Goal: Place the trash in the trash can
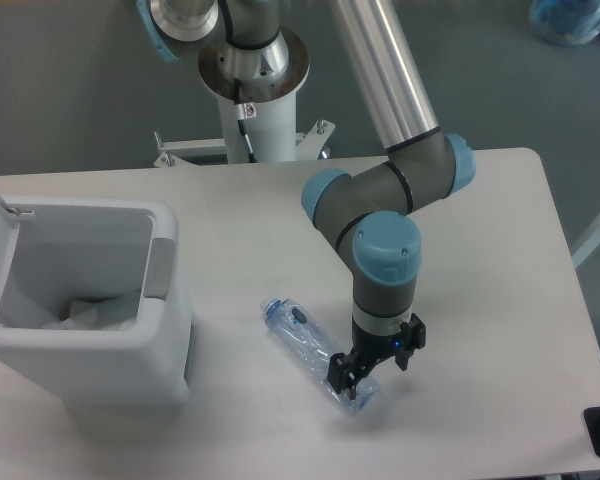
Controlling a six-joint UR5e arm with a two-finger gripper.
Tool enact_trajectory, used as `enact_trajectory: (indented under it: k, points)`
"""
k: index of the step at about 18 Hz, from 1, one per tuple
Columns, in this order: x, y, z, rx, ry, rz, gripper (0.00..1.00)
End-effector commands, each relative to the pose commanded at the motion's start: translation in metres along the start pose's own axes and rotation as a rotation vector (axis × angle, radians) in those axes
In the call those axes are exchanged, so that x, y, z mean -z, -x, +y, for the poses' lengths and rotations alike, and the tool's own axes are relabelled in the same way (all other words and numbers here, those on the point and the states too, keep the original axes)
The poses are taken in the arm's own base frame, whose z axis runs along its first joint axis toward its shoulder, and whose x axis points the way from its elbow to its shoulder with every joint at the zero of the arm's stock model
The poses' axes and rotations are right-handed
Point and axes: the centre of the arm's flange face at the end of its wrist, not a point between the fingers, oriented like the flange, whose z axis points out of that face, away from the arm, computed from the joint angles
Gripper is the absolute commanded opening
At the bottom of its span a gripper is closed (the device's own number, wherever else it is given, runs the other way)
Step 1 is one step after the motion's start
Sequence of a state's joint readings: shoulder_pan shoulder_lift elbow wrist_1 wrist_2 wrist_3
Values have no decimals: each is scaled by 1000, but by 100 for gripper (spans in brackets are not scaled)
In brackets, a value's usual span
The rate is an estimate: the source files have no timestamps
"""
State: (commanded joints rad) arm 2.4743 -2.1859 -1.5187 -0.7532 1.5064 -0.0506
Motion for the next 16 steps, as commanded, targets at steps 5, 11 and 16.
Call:
enact_trajectory:
  k: [5,11,16]
  points:
    - [-11,-4,3,-6,16,0,100]
    - [-25,-6,6,-12,35,-29,100]
    - [-31,-13,5,-14,36,-28,100]
